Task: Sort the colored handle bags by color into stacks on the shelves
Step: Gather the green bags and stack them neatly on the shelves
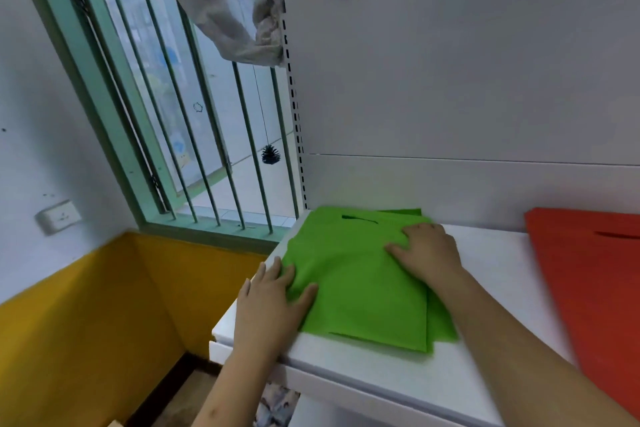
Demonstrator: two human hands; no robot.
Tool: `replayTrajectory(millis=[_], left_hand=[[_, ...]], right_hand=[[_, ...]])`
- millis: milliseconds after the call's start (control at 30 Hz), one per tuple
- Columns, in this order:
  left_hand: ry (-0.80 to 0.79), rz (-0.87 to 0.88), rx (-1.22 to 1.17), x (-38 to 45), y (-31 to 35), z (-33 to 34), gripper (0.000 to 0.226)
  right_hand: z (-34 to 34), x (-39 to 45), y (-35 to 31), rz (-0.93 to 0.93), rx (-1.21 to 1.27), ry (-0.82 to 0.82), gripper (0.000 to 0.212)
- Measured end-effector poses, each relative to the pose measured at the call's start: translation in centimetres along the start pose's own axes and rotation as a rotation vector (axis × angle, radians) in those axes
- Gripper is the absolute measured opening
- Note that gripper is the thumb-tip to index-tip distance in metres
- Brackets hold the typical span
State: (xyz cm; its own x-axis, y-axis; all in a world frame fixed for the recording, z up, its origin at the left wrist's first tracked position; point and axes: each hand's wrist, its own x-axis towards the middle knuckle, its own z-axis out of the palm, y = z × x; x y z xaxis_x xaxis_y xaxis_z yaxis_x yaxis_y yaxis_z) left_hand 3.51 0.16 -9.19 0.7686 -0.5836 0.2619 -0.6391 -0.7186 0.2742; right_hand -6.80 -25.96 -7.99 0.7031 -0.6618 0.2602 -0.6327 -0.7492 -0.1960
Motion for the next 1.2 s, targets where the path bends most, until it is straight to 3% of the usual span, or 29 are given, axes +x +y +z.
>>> replayTrajectory(millis=[167,267,367,467,633,867,967,1067,1200], left_hand=[[0.106,0.057,-0.078,-0.6,-0.1,0.3,0.043],[0.292,0.170,-0.225,-1.2,-0.2,0.4,0.042],[0.322,0.166,-0.379,-1.7,0.1,0.0,0.036],[0.311,0.162,-0.419,-2.0,0.2,-0.5,0.045],[0.325,0.044,-0.452,-2.0,0.3,-0.9,0.059],[0.371,-0.088,-0.694,-5.1,1.5,-3.0,0.047],[0.351,-0.209,-0.762,-7.1,1.1,-3.5,0.060],[0.334,-0.312,-0.825,-9.6,0.3,-4.4,0.069],[0.284,-0.371,-0.804,-13.0,-1.9,-5.7,0.069]], right_hand=[[-1.1,0.0,-0.5,-0.092,0.152,0.162,0.032],[-1.5,0.0,-1.3,-0.159,0.401,0.216,0.026],[-2.1,-0.3,-2.1,-0.152,0.449,0.258,0.028],[-2.5,-0.5,-2.0,-0.122,0.475,0.243,0.034],[-3.1,-0.8,-2.1,-0.082,0.773,0.218,0.033],[-3.9,-0.7,-1.7,0.212,1.159,0.329,0.013],[-3.7,-0.4,-1.7,0.310,1.279,0.241,0.043],[-4.1,-0.5,-2.4,0.377,1.500,0.034,0.076],[-5.5,-1.8,-3.6,0.298,1.535,-0.088,0.065]])
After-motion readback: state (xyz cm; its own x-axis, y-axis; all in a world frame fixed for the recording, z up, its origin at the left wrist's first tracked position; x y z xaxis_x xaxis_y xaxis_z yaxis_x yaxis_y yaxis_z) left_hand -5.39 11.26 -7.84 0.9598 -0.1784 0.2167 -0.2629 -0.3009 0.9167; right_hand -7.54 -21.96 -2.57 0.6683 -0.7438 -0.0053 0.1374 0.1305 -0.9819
